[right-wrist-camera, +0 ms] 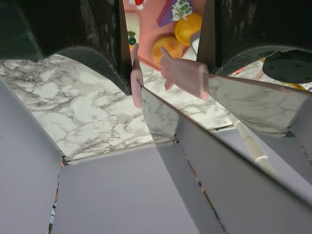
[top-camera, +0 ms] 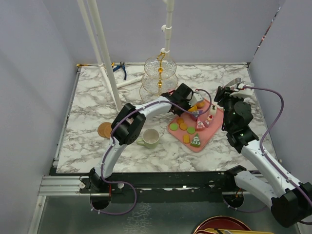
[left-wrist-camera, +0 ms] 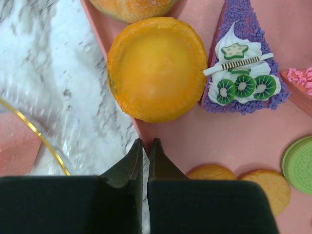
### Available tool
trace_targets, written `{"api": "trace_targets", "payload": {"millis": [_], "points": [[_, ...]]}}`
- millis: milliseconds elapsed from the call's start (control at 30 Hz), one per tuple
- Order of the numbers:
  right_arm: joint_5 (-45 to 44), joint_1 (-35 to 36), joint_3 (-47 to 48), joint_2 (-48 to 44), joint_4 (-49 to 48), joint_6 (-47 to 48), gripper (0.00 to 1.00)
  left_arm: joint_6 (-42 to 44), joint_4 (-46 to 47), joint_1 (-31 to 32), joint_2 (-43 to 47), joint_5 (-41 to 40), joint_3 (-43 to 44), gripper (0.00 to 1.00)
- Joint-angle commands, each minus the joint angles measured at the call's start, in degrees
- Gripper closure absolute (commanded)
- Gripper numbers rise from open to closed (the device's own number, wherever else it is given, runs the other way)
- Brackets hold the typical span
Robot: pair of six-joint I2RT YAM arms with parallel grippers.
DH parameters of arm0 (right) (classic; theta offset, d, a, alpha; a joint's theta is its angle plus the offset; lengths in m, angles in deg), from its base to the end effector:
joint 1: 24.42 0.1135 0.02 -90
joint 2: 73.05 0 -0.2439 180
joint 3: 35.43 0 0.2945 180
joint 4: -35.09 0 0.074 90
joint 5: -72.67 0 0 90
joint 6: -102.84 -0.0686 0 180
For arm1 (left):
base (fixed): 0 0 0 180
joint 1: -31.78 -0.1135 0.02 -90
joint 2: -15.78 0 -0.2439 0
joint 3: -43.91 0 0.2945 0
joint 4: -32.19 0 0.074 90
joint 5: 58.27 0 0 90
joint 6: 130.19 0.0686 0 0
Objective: Serve the afternoon tea
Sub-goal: Adjust the tray at the center of the board.
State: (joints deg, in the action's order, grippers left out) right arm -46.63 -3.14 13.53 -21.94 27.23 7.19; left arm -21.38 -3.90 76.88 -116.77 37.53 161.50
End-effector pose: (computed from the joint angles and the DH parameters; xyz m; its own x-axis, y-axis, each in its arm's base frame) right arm 0.2864 0.0755 0.3056 0.1058 0.1333 -0.9854 0.1275 0.9810 0.1464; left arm 0.3896 -0.4008 0.1065 -0.2780 0.7334 -0.6204 0.8865 0.4445 0.1283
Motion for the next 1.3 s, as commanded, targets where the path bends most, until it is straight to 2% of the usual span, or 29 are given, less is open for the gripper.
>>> {"api": "trace_targets", "payload": {"millis": [0, 367, 533, 800, 933, 1267], "points": [[-2.0, -0.3, -0.7, 0.1, -1.3, -0.7, 0.48, 12.2, -4.9, 1.9, -0.6, 4.6, -1.9, 1.00], [-6.0, -0.3, -2.3, -0.8, 0.4, -2.5, 0.48, 24.7, -7.6, 2.0, -8.3, -0.2, 12.6, 1.00], [-8.3, -0.3, -3.3, -0.8, 0.5, -3.0, 0.48, 29.0, -7.5, 1.9, -10.3, -2.4, 15.8, 1.00], [-11.6, -0.3, -4.0, -0.4, 0.5, -3.5, 0.48, 30.4, -6.6, 1.8, -11.8, -4.1, 21.9, 0.98], [-13.3, -0.4, -4.0, -1.2, 0.4, -2.9, 0.48, 25.5, -6.5, 1.4, -10.1, -3.2, 22.3, 0.78], [-13.7, -0.5, -1.0, -3.7, 1.0, -0.4, 0.48, 16.7, -7.3, 1.1, 4.9, 8.4, 7.7, 0.18]]}}
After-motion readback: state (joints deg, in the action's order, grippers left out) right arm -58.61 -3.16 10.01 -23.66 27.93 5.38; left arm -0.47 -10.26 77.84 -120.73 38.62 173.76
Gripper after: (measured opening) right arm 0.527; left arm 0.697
